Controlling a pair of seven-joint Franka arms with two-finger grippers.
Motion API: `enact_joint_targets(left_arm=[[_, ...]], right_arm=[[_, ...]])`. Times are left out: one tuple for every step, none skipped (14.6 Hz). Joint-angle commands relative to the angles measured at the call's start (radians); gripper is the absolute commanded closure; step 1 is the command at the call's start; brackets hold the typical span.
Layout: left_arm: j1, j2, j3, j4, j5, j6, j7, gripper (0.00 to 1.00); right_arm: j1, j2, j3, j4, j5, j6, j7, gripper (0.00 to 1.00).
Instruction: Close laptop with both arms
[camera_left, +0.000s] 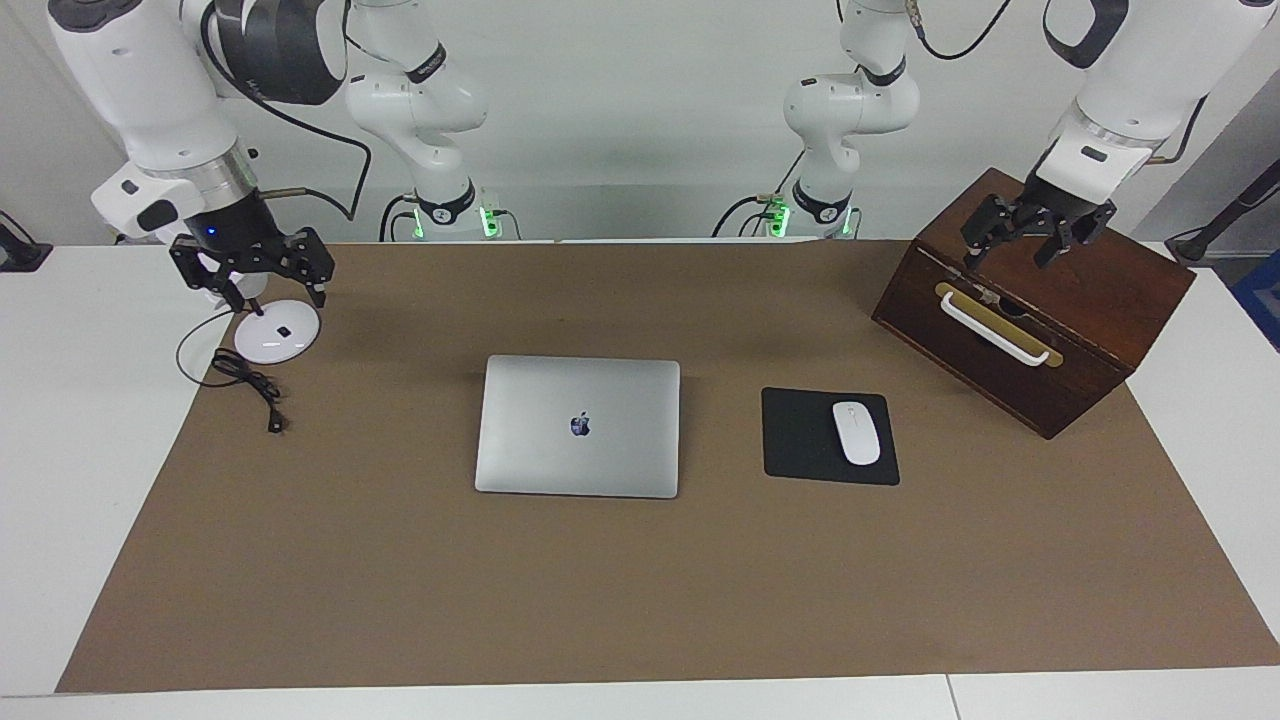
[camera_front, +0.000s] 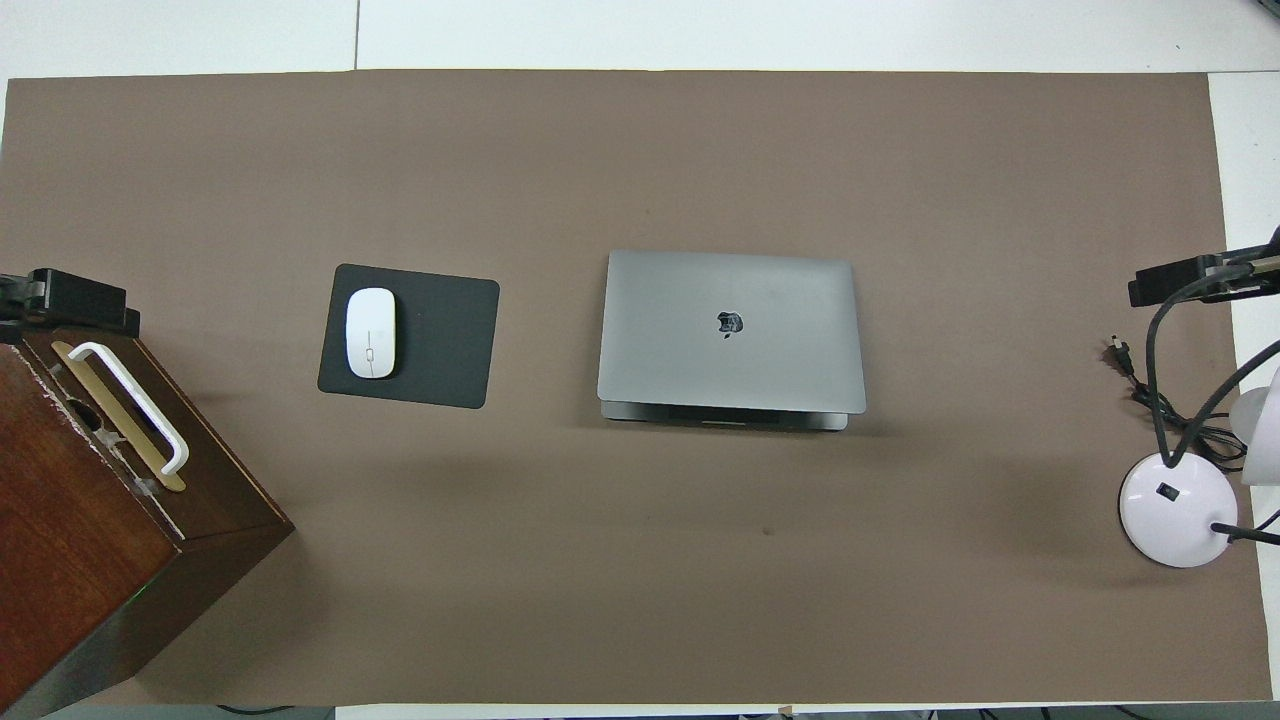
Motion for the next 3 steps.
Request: enact_joint_targets(left_arm=[[0.01,-0.011,-0.007,-0.012,0.015,-0.01,0.0,0.0],[0.01,-0.011,-0.007,-0.01,0.015,-0.01,0.0,0.0],[0.01,-0.011,-0.007,-0.01,0.015,-0.01,0.0,0.0]], right_arm=[[-0.011,-0.017,0.004,-0.026,0.009,0.025,0.007,0.0],[-0.009,-0.017,0.004,-0.028,0.009,0.024,0.009,0.0],[-0.009,-0.017,0.004,-0.028,0.01,0.022,0.009,0.0]])
